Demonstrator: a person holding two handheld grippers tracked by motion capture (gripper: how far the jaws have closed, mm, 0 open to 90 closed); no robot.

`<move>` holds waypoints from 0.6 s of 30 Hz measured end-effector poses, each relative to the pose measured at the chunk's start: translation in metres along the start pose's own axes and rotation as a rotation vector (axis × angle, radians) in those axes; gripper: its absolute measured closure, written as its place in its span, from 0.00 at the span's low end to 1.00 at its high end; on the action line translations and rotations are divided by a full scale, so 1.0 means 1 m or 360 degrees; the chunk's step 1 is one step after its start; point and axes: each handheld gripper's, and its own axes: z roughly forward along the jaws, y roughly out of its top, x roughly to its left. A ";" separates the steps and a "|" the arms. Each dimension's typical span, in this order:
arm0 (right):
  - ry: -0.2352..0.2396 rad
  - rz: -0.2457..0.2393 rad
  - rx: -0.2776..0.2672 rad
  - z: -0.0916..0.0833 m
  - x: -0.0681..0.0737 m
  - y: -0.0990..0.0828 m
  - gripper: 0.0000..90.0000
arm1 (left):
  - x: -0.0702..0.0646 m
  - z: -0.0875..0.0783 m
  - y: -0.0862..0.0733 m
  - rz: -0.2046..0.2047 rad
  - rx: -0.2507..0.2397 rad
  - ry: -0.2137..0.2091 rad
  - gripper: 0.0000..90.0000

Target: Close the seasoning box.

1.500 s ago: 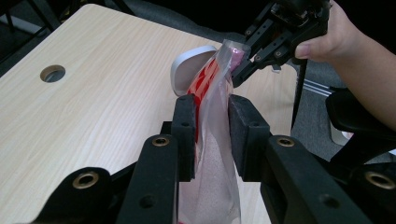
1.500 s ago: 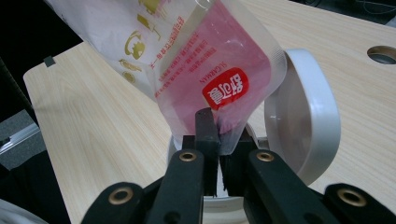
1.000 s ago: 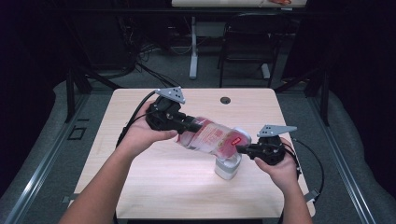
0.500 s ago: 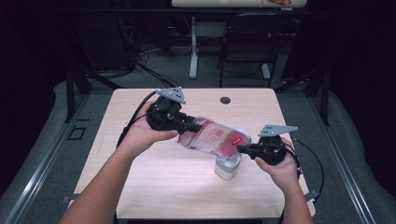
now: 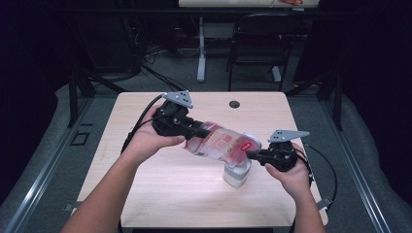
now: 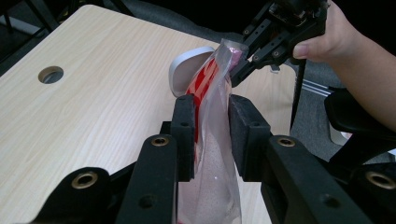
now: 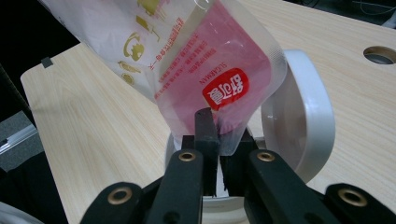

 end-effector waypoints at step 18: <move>-0.0001 -0.0003 -0.0004 0.000 0.000 0.000 0.97 | -0.001 0.000 0.001 0.0007 -0.0002 -0.0002 0.81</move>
